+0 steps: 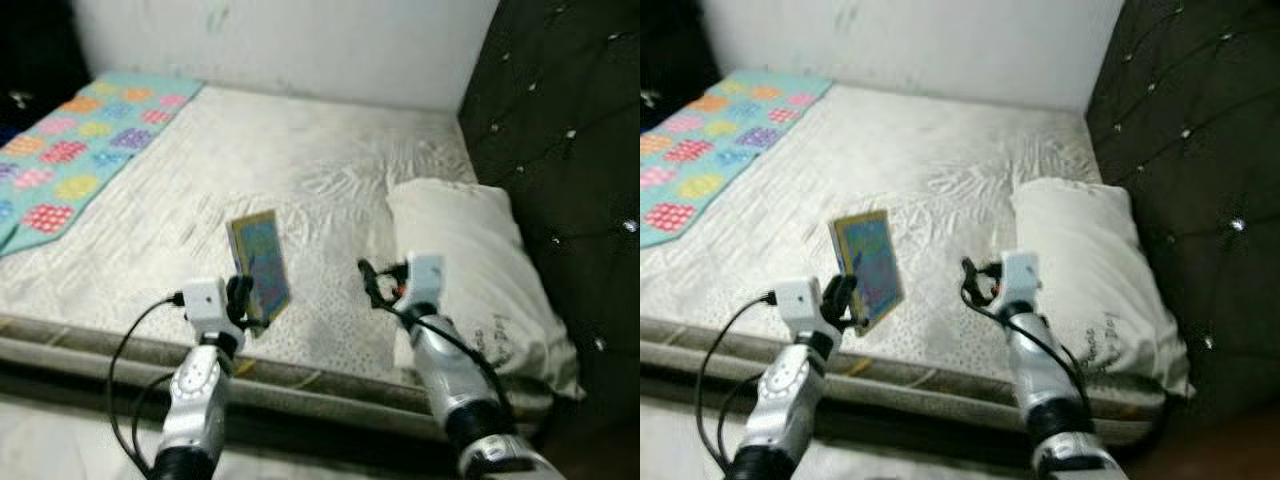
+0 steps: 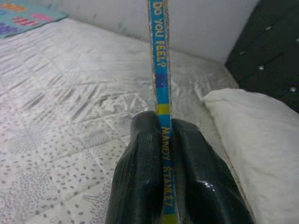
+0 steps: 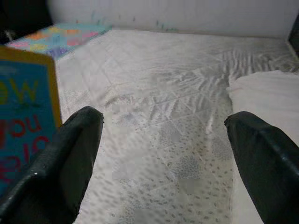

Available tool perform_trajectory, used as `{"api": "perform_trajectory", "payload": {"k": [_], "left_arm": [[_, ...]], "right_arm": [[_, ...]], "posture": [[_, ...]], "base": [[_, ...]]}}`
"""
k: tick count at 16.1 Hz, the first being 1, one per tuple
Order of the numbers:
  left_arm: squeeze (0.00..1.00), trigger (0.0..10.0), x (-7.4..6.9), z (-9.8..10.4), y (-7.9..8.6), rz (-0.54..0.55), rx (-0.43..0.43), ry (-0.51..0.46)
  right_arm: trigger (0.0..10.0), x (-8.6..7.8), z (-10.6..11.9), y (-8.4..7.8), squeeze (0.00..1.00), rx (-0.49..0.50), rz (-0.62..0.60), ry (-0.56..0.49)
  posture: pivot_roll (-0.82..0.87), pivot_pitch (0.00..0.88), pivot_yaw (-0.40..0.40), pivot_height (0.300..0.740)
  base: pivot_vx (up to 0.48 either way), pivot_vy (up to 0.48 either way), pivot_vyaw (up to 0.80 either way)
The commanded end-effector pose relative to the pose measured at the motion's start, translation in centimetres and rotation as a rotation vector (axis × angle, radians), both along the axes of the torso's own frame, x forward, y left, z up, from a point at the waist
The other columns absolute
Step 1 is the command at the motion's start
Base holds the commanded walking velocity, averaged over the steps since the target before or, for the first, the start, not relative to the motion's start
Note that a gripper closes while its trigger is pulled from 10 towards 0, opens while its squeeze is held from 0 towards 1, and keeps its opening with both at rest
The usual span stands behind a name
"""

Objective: Clean up the room

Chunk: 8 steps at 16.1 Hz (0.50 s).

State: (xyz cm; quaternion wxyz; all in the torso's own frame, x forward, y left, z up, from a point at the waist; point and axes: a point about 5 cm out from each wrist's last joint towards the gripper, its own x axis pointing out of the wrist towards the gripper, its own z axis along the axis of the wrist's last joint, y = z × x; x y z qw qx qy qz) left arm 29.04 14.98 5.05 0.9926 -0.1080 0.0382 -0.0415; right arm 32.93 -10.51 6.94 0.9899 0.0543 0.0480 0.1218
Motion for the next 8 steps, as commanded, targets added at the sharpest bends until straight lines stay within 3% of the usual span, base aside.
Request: {"api": "perform_trajectory", "payload": {"k": [1, 4, 6, 8], "left_arm": [[0.0, 10.0, 0.66, 1.34, -0.15, -0.008, 0.002, -0.063], [0.0, 10.0, 0.63, 1.32, -0.18, -0.009, -0.001, -0.063], [0.0, 10.0, 0.63, 1.29, -0.14, -0.006, -0.002, -0.061], [0.0, 10.0, 0.66, 1.2, -0.02, 0.007, -0.001, -0.05]], "right_arm": [[10.0, 0.04, 0.01, -0.3, 0.0, -0.007, -0.003, 0.002], [10.0, 0.03, 0.01, -0.34, 0.0, -0.007, -0.004, 0.001], [10.0, 0.03, 0.04, -0.34, 0.0, -0.006, -0.004, 0.001], [10.0, 0.03, 0.05, -0.34, 0.0, -0.006, -0.004, 0.0]], "posture": [[-0.04, 0.0, -0.015, 0.74], [-0.04, 0.0, -0.016, 0.74], [-0.04, 0.0, -0.017, 0.74], [-0.04, 0.0, -0.016, 0.74]], "base": [[0.0, 0.0, -0.61], [0.273, 0.0, -0.57], [0.261, 0.0, 0.0], [0.0, 0.0, 0.0]]}}
